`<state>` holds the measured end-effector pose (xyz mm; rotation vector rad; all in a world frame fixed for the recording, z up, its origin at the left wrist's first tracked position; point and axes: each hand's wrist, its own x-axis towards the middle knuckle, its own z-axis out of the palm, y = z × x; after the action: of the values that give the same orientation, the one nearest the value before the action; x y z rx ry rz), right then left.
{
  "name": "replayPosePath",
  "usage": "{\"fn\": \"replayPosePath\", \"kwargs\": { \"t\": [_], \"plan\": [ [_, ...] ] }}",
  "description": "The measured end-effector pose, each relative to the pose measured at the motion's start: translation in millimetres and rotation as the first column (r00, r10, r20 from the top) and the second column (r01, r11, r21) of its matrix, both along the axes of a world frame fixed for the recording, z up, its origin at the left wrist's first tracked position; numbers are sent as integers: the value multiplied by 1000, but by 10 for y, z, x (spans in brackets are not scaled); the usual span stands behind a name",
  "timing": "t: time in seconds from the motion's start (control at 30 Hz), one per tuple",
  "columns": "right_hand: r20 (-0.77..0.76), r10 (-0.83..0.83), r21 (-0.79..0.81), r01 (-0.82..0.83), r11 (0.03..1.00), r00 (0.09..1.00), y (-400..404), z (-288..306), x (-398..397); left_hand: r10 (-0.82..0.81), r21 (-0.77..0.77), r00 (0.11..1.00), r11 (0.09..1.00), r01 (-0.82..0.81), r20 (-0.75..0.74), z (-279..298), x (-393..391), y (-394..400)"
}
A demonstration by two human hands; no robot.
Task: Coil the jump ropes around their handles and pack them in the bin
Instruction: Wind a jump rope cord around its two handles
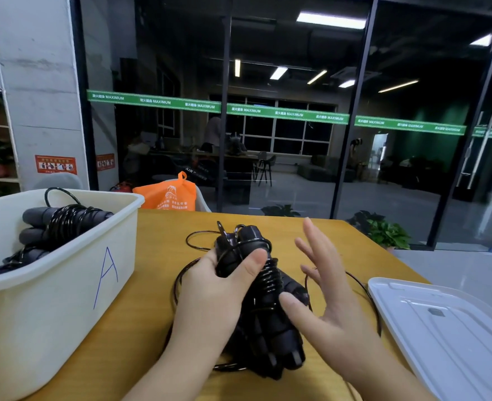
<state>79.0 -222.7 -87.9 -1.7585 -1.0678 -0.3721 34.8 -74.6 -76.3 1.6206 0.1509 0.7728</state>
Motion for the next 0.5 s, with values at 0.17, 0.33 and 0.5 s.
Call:
{"fn": "replayPosePath", "kwargs": {
  "t": [0.17, 0.33, 0.5],
  "plan": [
    [-38, 45, -149, -50, 988, 998, 57, -73, 11, -39, 145, 995, 988, 52, -93, -75, 14, -65],
    [-115, -7, -99, -5, 995, 993, 106, -170, 101, -134, 164, 974, 973, 164, -181, -124, 24, -44],
    [-278, 20, 65, -2, 998, 960, 78, -220, 186, -471, -528, 878, 770, 359, -90, -78, 57, -54]
  ]
}}
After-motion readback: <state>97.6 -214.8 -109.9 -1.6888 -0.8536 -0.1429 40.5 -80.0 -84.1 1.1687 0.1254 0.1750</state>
